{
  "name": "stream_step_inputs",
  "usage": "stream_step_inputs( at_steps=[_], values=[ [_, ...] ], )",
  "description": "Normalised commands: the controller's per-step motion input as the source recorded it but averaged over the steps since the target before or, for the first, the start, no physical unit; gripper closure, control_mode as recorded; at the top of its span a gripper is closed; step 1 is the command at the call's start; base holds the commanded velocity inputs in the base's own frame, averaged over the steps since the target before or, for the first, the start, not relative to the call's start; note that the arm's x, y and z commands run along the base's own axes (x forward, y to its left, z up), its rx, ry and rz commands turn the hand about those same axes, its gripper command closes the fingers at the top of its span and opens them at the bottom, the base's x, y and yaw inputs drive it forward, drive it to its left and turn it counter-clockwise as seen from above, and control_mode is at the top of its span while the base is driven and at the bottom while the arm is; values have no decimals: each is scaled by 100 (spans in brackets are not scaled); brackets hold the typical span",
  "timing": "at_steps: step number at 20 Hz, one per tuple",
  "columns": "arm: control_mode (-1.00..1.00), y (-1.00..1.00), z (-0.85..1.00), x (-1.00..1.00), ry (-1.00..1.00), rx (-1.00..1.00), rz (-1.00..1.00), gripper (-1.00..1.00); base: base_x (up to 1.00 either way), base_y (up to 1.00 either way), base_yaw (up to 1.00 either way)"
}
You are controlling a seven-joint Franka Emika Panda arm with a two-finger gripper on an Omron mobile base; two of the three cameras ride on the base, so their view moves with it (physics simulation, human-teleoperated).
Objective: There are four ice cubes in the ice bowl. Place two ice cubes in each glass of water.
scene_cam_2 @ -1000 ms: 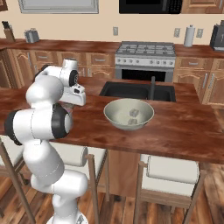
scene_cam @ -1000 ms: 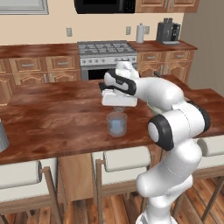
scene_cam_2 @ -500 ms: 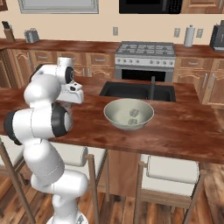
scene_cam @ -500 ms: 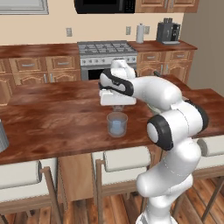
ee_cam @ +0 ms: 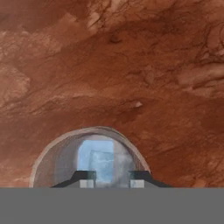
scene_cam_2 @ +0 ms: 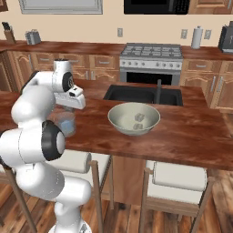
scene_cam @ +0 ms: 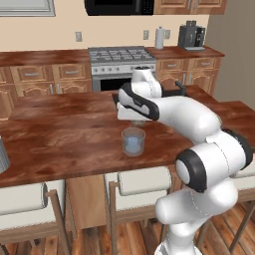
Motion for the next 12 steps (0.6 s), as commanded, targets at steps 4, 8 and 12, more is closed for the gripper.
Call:
stream_step_inputs(
  at_steps=[4, 8, 12],
  values=[
    [-100, 0, 14, -16, -16, 0, -2, 100, 0, 0, 0],
    [-100, 10, 0, -6, -7, 0, 0, 100, 0, 0, 0],
    [-100, 23, -2, 0, -2, 0, 0, 100, 0, 0, 0]
  ],
)
